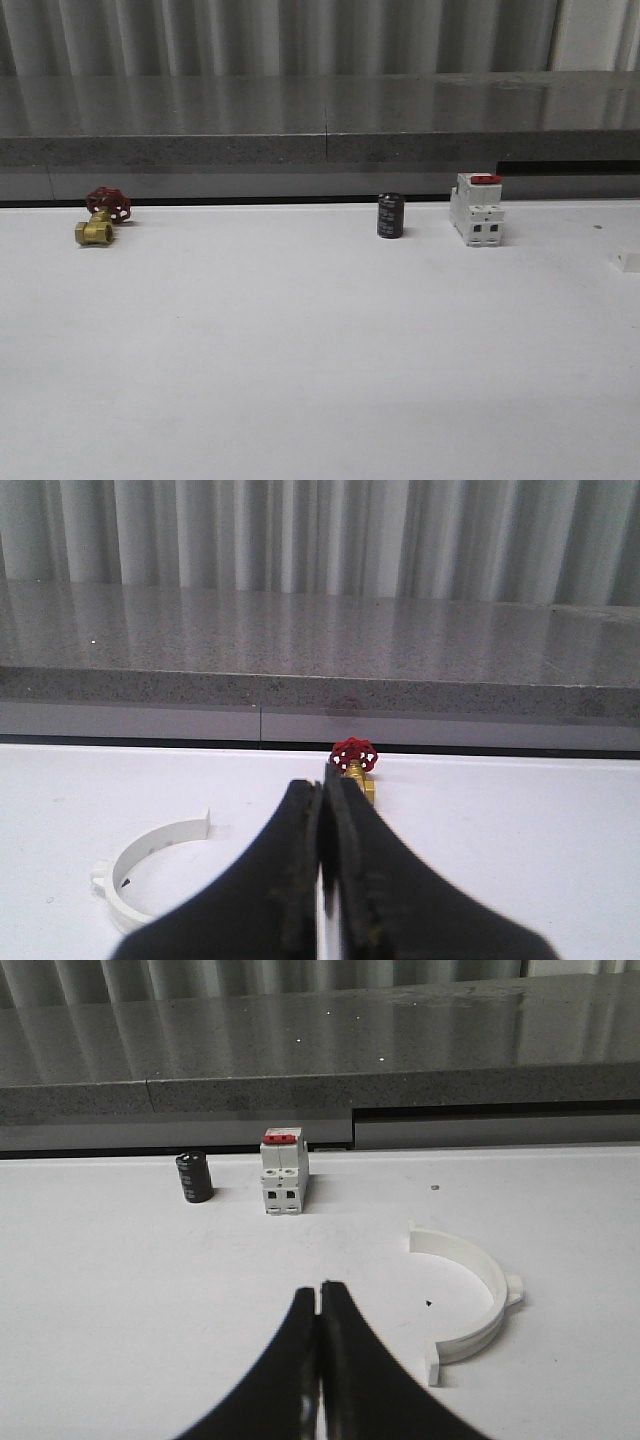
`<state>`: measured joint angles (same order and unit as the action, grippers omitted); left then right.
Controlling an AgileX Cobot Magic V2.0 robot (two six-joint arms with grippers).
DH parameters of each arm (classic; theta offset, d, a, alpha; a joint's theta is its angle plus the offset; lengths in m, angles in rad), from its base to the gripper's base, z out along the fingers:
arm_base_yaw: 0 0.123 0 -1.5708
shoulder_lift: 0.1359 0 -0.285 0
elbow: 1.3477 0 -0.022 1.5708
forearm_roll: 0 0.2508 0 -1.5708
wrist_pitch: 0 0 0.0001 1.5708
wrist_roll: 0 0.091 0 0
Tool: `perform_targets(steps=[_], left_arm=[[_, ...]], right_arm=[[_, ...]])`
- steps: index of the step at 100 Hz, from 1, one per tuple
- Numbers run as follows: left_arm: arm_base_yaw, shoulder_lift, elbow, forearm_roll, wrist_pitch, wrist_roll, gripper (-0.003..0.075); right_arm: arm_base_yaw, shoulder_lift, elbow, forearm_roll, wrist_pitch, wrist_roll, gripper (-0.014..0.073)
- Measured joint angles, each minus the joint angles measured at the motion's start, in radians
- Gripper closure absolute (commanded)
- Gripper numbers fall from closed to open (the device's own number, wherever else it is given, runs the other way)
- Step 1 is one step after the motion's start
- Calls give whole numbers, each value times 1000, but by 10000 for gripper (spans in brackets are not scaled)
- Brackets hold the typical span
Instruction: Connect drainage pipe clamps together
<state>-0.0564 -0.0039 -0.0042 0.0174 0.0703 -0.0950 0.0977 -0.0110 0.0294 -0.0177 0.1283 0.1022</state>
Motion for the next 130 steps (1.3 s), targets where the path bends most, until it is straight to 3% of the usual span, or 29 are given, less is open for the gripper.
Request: perform_targets(steps=[48, 68, 100, 130], left_arm=[[0, 0, -15, 15, -19, 0, 741], [0, 92, -254, 15, 206, 0, 741], [0, 499, -733, 19, 690, 0, 741], [0, 694, -828, 17, 776, 0, 740]], right_arm=[[0, 0, 0, 0, 0, 0, 661], [0, 0, 0, 0, 0, 0, 661], [0, 0, 0, 0, 0, 0, 661], [0, 0, 0, 0, 0, 0, 661]])
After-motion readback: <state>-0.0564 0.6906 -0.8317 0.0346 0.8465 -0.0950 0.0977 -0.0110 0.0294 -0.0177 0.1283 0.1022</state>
